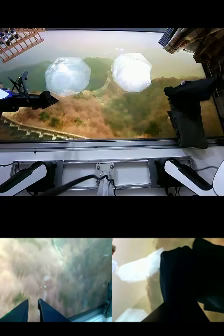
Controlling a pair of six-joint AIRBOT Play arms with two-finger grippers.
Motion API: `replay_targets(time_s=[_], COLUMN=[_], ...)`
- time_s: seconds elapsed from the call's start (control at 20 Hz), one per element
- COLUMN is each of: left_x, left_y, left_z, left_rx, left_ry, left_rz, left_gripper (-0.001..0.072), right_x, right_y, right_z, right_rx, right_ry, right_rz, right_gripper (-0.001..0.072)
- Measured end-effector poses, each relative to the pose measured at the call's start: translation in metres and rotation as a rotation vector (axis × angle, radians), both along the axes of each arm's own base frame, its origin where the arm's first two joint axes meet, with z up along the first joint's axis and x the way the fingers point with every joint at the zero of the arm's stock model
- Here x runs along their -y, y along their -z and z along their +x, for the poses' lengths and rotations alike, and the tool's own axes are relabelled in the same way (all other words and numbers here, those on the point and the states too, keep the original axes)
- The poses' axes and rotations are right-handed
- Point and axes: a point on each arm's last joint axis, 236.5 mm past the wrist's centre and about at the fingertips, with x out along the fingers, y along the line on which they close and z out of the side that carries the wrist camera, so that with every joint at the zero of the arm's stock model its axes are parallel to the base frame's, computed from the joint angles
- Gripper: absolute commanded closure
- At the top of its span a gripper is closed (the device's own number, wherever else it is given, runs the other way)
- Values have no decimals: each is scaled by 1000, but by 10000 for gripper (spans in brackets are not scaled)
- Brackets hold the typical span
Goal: Fold the clothes and pants, and hang the long-sleeved shirts on hangers.
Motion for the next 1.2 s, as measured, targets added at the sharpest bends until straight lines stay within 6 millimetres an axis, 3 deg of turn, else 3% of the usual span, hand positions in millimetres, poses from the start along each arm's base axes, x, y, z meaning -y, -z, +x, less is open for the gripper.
replay_targets(time_s=[0.4,0.85,1.2], left_x=[0,1,1], left_y=[0,0,0], left_z=[0,-1,-2], left_rx=[2,0,-3], left_ry=[5,7,11], left_rz=[2,0,-1], left_gripper=[572,572,572], right_x=[31,17,6], right_y=[26,112,168], right_z=[-67,-124,-155], right_rx=[-108,-347,-470], right_ry=[67,14,-24], right_rz=[-30,33,58], right_gripper=[691,691,692])
